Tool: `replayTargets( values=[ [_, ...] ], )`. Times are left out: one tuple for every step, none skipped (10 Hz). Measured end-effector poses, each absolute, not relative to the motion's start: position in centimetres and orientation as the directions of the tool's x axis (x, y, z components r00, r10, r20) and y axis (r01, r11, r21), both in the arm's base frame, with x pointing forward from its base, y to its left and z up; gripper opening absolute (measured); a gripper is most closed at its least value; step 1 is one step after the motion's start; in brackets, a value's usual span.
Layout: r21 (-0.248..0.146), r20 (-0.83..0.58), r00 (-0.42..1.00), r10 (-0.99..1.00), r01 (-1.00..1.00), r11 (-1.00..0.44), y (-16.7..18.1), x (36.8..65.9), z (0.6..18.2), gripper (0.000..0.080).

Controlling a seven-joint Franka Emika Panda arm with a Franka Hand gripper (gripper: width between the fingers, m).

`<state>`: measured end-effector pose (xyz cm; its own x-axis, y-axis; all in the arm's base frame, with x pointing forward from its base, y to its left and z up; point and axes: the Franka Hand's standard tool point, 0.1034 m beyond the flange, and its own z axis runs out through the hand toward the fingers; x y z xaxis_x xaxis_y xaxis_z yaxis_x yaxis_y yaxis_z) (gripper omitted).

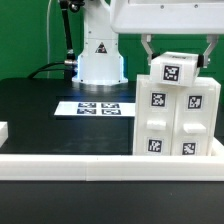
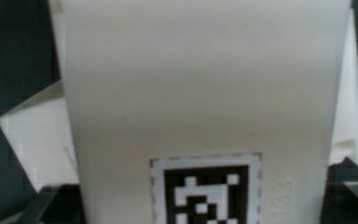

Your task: Assemble cabinet

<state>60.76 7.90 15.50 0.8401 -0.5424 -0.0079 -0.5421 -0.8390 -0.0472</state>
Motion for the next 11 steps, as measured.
replayTargets(
  values=[
    [-0.051,-0.007,0.772,-0.635,-0.635,-0.771,7.96,60.86,15.51,0.0560],
    [-0.058,-0.008,0.688,-0.726,-0.725,-0.686,8.04,61.01,15.54,0.0560],
    [-0.062,-0.021,0.581,-0.813,-0.813,-0.579,8.11,61.06,15.59,0.0560],
    [-0.062,-0.025,0.543,-0.839,-0.839,-0.541,8.09,61.08,15.60,0.0560],
    [-0.062,-0.033,0.453,-0.891,-0.891,-0.450,8.11,61.13,15.64,0.0560],
    [-0.061,-0.036,0.412,-0.911,-0.910,-0.409,8.11,61.14,15.65,0.0560],
    [-0.061,-0.051,0.300,-0.953,-0.953,-0.297,8.22,61.18,15.68,0.0560],
    [-0.060,-0.057,0.214,-0.975,-0.976,-0.210,8.25,61.25,15.70,0.0560],
    [-0.065,-0.060,0.148,-0.987,-0.987,-0.144,8.38,61.33,15.69,0.0560],
    [-0.061,-0.072,0.034,-0.997,-0.998,-0.029,8.42,61.39,15.72,0.0560],
    [-0.053,-0.080,-0.064,-0.995,-0.996,0.068,8.42,61.38,15.73,0.0560]
  ],
)
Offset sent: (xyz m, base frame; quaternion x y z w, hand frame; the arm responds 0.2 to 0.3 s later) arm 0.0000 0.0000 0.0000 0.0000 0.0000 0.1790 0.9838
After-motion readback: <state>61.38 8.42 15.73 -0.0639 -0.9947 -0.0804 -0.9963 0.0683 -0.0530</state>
